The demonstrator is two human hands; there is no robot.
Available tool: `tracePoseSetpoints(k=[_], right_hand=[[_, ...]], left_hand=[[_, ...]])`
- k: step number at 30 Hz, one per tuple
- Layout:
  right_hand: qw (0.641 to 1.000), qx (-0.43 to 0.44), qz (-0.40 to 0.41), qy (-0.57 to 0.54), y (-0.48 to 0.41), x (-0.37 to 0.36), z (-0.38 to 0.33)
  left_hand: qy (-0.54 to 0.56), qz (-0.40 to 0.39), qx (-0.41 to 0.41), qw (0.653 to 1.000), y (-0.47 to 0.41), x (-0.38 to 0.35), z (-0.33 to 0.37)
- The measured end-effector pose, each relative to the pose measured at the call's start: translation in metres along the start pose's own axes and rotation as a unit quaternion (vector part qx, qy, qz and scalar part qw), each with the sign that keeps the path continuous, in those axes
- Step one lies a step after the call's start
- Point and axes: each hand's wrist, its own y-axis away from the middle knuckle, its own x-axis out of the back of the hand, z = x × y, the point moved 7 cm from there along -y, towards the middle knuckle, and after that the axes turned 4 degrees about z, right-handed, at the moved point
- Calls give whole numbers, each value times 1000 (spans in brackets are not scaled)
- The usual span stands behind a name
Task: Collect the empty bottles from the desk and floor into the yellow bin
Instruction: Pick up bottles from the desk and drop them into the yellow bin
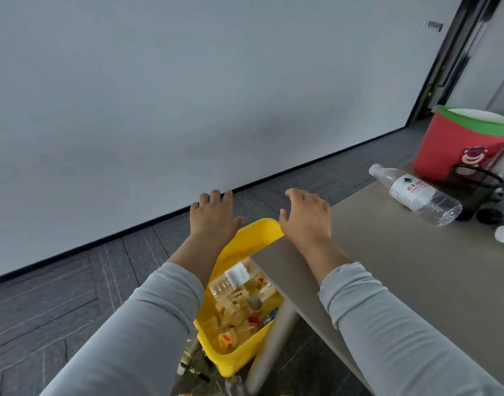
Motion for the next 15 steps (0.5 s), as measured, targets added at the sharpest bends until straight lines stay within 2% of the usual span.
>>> tracePoseSetpoints(k=[8,15], right_hand=[[999,1,-34,23,37,29,27],[997,-46,-19,61,83,89,99]], left_hand=[[12,34,-64,997,27,36,45],[39,42,-151,987,53,61,133]])
